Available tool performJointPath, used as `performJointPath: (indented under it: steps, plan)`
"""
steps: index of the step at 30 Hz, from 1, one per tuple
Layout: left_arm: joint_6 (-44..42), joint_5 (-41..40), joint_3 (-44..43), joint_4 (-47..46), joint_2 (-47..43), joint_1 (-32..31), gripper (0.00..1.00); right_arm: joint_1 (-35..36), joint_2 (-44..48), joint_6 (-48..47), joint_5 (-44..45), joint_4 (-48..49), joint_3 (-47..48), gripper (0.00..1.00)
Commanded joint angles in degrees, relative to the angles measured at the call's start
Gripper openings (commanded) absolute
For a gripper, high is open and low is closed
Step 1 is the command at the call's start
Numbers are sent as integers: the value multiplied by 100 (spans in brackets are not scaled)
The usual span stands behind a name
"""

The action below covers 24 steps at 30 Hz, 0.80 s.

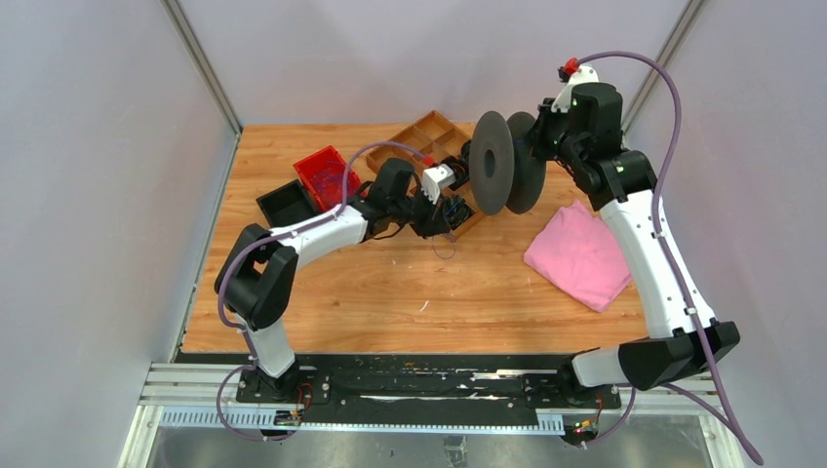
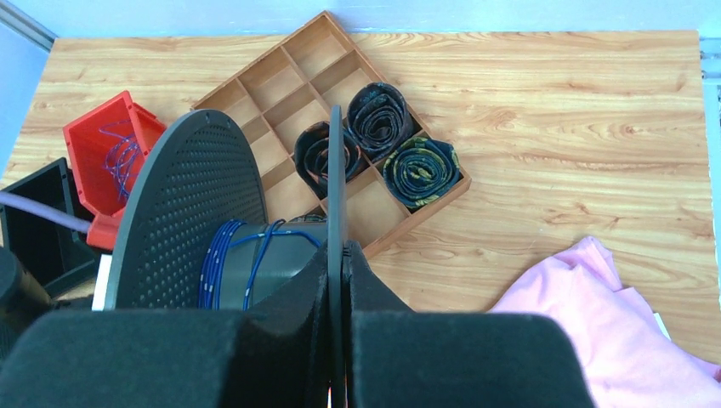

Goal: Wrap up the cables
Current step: Wrap the cable around the cable reel.

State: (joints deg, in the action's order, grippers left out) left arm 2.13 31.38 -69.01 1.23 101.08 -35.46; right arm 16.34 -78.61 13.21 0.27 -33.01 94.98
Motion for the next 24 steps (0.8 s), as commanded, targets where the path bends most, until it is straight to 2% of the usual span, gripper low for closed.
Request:
performJointPath:
  steps: [1, 18, 24]
  plan:
    - [-6, -193, 12, -189, -149, -229, 2, -94, -10, 353, 316, 368, 101, 1]
    - [60, 141, 77, -385, -112, -942, 5, -95, -208, 379, 640, 644, -215, 1]
    - [593, 438, -254, -411, 69, -1142, 8, -91, -225, 440, 620, 754, -424, 1]
